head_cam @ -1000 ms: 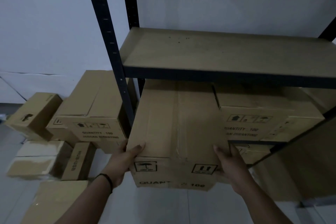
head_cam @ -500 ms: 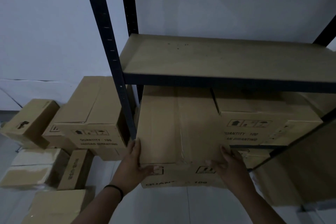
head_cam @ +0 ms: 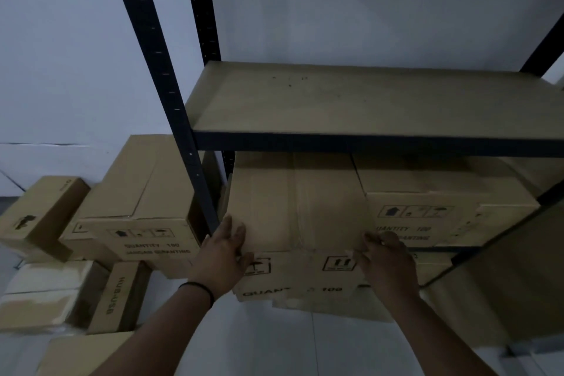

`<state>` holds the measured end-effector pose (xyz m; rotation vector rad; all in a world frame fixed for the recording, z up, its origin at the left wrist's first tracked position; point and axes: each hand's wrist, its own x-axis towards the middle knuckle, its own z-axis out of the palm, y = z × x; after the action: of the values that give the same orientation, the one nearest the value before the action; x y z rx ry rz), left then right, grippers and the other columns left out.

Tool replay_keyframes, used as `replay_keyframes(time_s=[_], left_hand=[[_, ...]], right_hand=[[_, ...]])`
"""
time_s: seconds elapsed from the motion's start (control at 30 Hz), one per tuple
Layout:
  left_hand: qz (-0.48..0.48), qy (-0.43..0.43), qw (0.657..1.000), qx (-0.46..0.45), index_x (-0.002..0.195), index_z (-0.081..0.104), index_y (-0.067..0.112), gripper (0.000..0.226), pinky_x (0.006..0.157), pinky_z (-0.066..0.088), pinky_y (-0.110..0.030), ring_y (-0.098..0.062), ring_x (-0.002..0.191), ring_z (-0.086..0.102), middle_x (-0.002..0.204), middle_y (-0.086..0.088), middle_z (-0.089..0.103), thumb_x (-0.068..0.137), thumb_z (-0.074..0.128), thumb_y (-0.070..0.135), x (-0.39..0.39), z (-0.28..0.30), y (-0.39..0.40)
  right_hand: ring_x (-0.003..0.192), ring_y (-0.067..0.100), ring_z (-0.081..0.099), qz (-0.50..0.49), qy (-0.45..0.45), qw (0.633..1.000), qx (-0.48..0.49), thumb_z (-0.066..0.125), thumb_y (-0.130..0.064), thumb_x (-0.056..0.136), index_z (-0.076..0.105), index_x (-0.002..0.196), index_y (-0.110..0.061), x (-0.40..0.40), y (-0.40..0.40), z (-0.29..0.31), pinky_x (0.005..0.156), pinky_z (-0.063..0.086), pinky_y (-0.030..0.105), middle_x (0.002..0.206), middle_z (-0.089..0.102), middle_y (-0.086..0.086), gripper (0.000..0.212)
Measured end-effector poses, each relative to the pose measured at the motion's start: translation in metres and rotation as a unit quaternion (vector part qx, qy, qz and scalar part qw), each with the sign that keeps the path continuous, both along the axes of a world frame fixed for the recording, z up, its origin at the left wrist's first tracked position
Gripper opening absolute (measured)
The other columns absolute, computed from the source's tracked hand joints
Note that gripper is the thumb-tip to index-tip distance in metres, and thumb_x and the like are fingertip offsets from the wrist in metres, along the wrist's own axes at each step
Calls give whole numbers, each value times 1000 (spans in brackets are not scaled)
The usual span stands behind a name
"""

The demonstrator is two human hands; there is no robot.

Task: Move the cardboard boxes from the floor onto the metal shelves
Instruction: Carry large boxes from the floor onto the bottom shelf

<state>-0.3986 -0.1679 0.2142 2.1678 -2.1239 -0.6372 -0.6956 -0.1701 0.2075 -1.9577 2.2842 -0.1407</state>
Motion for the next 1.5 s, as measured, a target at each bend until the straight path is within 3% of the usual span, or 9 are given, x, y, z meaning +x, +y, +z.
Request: replay_keyframes(time_s=[0.2,0.3,0.43,0.57,0.7,0.87,1.07,1.33,1.5], left_hand=[[3,-81,997,0,152,18,25,60,114,31,-36,-28,144,18,161,-6,-3,99,35,47,-10,4,-36],[-3,-95,995,2,152,19,25,58,112,34,-37,-28,143,22,161,-7,-1,100,34,45,-7,2,-52],[1,-79,997,0,153,19,25,58,114,29,-39,-27,144,22,161,-9,-3,100,36,44,-3,-2,-66],[-16,-120,992,-25,152,21,27,56,116,24,-41,-30,144,14,159,-11,7,100,35,44,-4,-1,-79],[-28,-144,988,-54,148,33,28,51,108,35,-39,-28,135,27,151,-8,25,100,37,41,-7,3,-88],[-23,-153,987,-38,150,28,30,49,111,32,-37,-27,140,26,155,-7,21,102,32,38,-11,9,-98],[-10,-123,992,-14,151,23,30,48,114,23,-35,-28,147,13,160,-7,10,104,30,34,-14,11,-110],[-7,-105,994,-1,150,25,29,48,115,23,-39,-29,146,14,160,-9,7,103,32,33,-13,11,-129],[-3,-97,995,2,151,22,30,48,117,20,-40,-30,148,3,161,-9,0,104,31,32,-11,5,-139]], right_hand=[[126,31,40,80,2,996,41,31,-47,99,42,145,-23,-11,-40,5,104,37,35,139,38,10,53],[132,27,31,143,37,987,68,33,-39,102,37,147,-33,-28,-57,18,105,28,34,145,33,6,45],[135,28,27,173,98,979,38,45,-42,98,52,138,-29,-37,-75,23,107,20,41,147,35,7,42],[130,36,44,172,113,979,10,57,-36,89,73,110,-23,-32,-87,19,104,32,63,134,55,15,30],[148,25,7,168,98,978,72,33,-42,102,42,143,-32,-31,-102,19,116,4,53,160,18,5,44],[147,23,13,178,109,966,153,32,-39,103,29,150,-33,-32,-120,33,117,9,50,161,12,5,47],[113,27,50,188,130,968,102,41,-34,100,41,143,-26,-24,-132,32,91,39,34,129,48,7,43],[104,26,58,143,133,978,75,46,-12,99,43,139,-12,-8,-141,30,77,47,28,124,50,11,41],[110,30,56,134,145,977,79,36,-7,100,56,121,-5,-4,-142,35,76,36,29,123,56,15,29]])
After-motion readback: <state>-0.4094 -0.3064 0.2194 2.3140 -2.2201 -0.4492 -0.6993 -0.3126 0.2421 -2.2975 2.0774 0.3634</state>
